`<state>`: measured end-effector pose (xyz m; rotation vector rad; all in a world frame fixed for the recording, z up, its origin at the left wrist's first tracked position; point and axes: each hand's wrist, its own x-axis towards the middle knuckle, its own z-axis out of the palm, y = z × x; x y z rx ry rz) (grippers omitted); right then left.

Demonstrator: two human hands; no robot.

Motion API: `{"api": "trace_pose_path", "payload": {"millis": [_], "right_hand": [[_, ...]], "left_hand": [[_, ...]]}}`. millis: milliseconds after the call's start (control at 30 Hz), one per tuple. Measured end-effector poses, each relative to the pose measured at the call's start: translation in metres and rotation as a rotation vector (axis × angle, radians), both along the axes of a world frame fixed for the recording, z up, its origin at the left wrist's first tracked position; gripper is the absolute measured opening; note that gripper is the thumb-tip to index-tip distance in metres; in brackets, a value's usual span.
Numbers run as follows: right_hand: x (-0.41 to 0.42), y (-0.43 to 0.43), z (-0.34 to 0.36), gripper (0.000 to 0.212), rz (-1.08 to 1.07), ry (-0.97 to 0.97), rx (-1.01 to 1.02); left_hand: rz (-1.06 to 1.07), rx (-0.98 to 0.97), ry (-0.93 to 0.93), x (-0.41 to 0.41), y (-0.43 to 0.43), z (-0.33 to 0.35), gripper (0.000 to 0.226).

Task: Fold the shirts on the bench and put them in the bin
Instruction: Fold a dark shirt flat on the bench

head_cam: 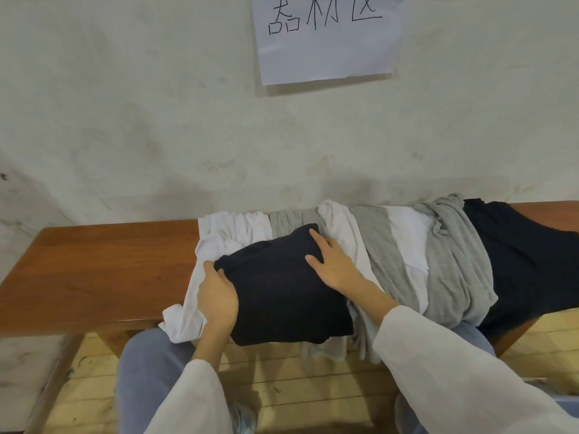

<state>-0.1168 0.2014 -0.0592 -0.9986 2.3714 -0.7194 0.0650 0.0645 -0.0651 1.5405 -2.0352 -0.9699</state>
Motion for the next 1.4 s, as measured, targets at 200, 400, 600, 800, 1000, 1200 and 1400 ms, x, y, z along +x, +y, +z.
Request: {"api": "trace_pose_path", "payload": {"millis": [200, 400, 600, 800, 1000, 1200, 1400], "right_hand": [[0.002, -0.013, 0.011, 0.053, -0.143, 0.079, -0.035], [0.003, -0.028, 0.013, 0.048, 0.095, 0.46, 0.066], [0.0, -0.027, -0.007, 0.063, 0.134, 0.467, 0.348], [0.025, -0.037, -0.009, 0.059, 0.288, 0.702, 0.125], [0.014, -0.028, -0.023, 0.059, 0.256, 0.544, 0.284], [0.017, -0.003, 0.011, 0.043, -0.02, 0.215, -0.121], [0.024, 0.052, 0.021, 0.037, -0.303, 0.127, 0.12]], "left_hand": [[-0.006, 0.191, 0.14, -0.016, -0.022, 0.017, 0.038], [-0.125, 0.209, 0.379, -0.025, -0.046, 0.02, 0.02], [-0.029, 0.009, 0.244, -0.012, -0.046, -0.002, 0.016], [-0.401, -0.64, -0.097, -0.038, -0.016, -0.006, 0.029], [-0.794, -0.562, -0.393, -0.045, -0.002, -0.042, 0.066], [-0.296, -0.34, 0.031, -0.017, 0.035, -0.016, 0.035], [0.144, 0.342, 0.391, 0.038, 0.099, -0.042, 0.015]]}}
